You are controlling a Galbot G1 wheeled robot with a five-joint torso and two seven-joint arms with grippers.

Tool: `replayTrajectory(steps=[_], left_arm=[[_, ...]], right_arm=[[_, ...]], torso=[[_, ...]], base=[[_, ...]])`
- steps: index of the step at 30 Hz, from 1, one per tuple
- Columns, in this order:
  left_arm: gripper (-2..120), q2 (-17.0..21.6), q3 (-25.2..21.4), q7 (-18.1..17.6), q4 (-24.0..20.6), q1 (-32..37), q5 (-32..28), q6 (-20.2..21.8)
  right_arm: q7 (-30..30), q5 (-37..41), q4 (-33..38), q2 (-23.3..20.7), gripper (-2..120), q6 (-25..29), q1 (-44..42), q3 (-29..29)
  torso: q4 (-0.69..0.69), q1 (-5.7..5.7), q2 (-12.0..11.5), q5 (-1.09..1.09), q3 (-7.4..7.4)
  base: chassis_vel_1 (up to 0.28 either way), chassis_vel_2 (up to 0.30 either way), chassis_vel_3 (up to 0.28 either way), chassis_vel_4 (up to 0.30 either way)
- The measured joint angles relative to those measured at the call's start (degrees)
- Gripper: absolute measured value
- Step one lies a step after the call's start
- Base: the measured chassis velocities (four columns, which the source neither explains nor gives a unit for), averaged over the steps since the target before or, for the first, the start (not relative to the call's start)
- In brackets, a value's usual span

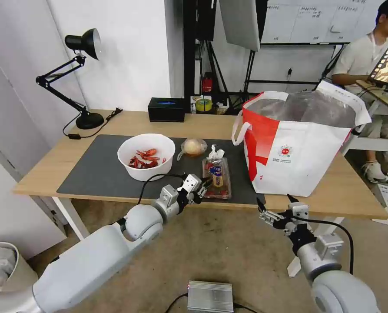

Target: Pick up the trash from the table and place it into the takeout bag.

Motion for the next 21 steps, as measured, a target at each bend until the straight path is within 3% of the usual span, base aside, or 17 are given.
replayTrajectory(steps=[14, 18, 21], left_arm=[[0, -0.84, 2.89, 0.18, 0.83, -1.19, -1.37, -1.9], [0, -0.87, 3.21, 0.19, 1.04, -1.24, -1.19, -1.92], [0, -0.61, 3.51, 0.16, 1.06, -1.45, -1.22, -1.98]], right_arm=[[-0.03, 1.94, -0.64, 0.21, 100, -0.16, 0.26, -0.26], [-0.18, 7.21, -0.59, 0.0, 100, -0.28, 0.69, -0.25], [-0.16, 17.33, -0.51, -0.16, 100, -0.27, 2.26, -0.21]], torso=[[0.0, 0.0, 0.0, 0.01, 0.0], [0.0, 0.0, 0.0, 0.01, 0.0], [0.0, 0.0, 0.0, 0.0, 0.0]], base=[[0.0, 0.0, 0.0, 0.0], [0.0, 0.0, 0.0, 0.0], [0.0, 0.0, 0.0, 0.0]])
